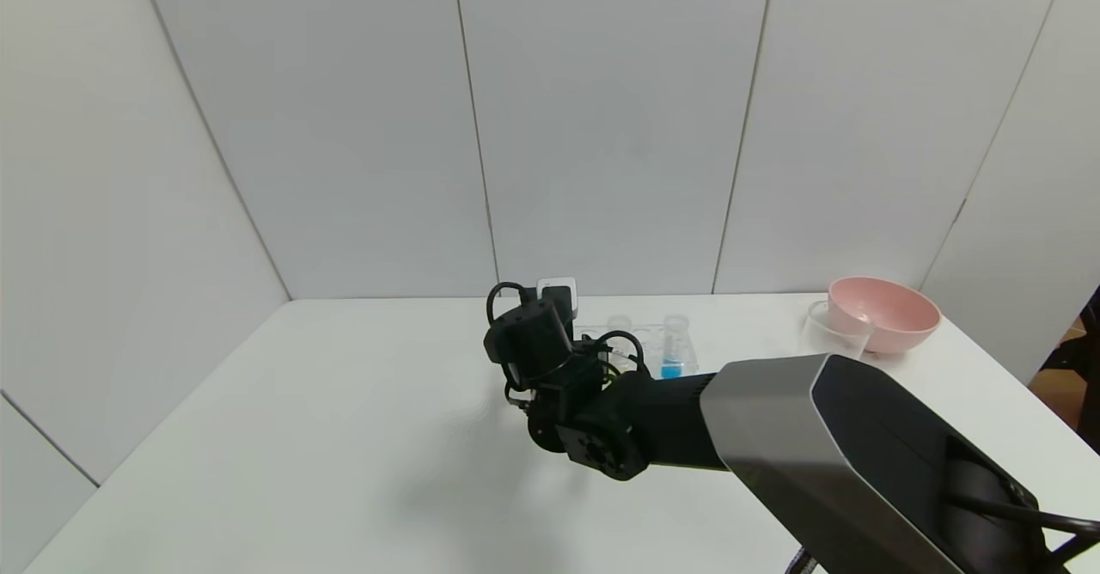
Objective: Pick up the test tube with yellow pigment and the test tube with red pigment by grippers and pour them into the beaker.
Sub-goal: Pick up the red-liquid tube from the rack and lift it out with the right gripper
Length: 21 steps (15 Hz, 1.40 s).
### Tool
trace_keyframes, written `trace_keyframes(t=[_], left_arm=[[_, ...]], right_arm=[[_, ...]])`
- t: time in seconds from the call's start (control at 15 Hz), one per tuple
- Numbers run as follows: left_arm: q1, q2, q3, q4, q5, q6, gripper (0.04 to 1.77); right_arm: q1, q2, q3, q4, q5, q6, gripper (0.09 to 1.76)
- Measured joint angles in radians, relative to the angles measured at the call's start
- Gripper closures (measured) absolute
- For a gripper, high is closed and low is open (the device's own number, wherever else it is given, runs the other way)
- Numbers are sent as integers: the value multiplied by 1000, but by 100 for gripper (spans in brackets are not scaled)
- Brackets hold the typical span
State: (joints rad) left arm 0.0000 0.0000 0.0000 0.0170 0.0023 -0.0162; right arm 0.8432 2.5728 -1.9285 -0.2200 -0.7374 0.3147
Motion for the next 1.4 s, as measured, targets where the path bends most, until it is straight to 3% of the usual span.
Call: trace_keyframes(t=[0.13,0.2,1.0,1.4], left_arm=[[0,0,0,0,0,0,9],[0,0,0,0,0,0,9],[0,0,0,0,0,0,9],[0,0,0,0,0,0,9]], right_arm=[[0,0,0,5,0,1,106],[0,0,1,7,0,1,133],[0,-18,4,14,0,-5,134],[-1,-138,8,26,11,-104,134]])
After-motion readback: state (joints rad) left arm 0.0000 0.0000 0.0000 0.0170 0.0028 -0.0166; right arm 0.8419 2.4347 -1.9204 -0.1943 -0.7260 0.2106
